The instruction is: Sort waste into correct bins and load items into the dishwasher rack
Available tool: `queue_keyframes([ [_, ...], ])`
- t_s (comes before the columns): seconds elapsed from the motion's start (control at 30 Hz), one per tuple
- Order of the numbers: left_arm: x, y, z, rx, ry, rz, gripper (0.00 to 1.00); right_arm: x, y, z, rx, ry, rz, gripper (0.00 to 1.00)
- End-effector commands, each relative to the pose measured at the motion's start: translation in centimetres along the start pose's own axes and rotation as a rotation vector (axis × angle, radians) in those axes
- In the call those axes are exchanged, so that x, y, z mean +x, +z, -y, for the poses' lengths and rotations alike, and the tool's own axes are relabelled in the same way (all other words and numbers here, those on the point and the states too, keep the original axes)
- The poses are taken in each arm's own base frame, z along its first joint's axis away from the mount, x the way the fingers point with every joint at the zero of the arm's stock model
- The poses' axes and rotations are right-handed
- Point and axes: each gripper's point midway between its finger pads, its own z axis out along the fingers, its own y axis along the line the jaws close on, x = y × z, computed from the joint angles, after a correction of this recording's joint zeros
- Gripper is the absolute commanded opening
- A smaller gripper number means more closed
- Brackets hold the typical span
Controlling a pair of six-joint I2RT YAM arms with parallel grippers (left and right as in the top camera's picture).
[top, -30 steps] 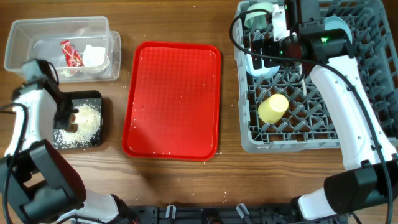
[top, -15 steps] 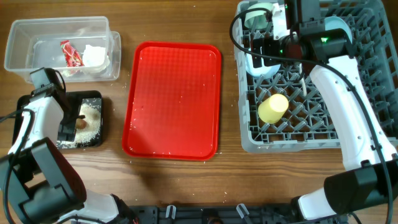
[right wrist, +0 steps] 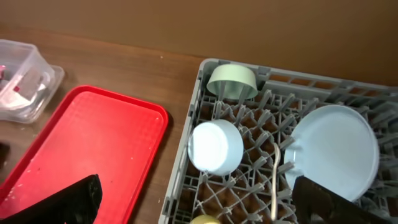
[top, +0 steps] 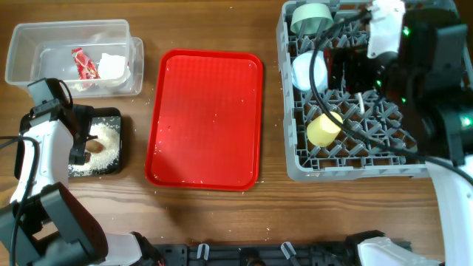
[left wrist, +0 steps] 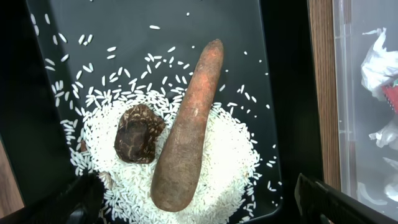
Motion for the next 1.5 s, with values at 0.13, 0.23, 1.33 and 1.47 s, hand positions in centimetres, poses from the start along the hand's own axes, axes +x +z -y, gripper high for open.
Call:
queue_keyframes([
  [0.13,-0.4,-0.4,0.2,0.015,-0.015,0.006,1.00,0.2,0.6,0.3,0.009,0.003,-0.022,1.00],
  [0.23,-0.4,-0.4,0.2,0.015,-0.015,0.006,1.00,0.4,0.7,0.3,0.009,0.004,-0.030,1.00],
  [1.33,-0.4,-0.4,0.2,0.015,-0.015,0.006,1.00,20.9,2.5,-1.6,-0.085,-0.109,0.669,1.00],
  [1.47,-0.4,-0.4,0.2,0.015,-0.015,0.006,1.00,21.6,2.7,-1.7,-0.092,-0.098,0.680,1.00],
])
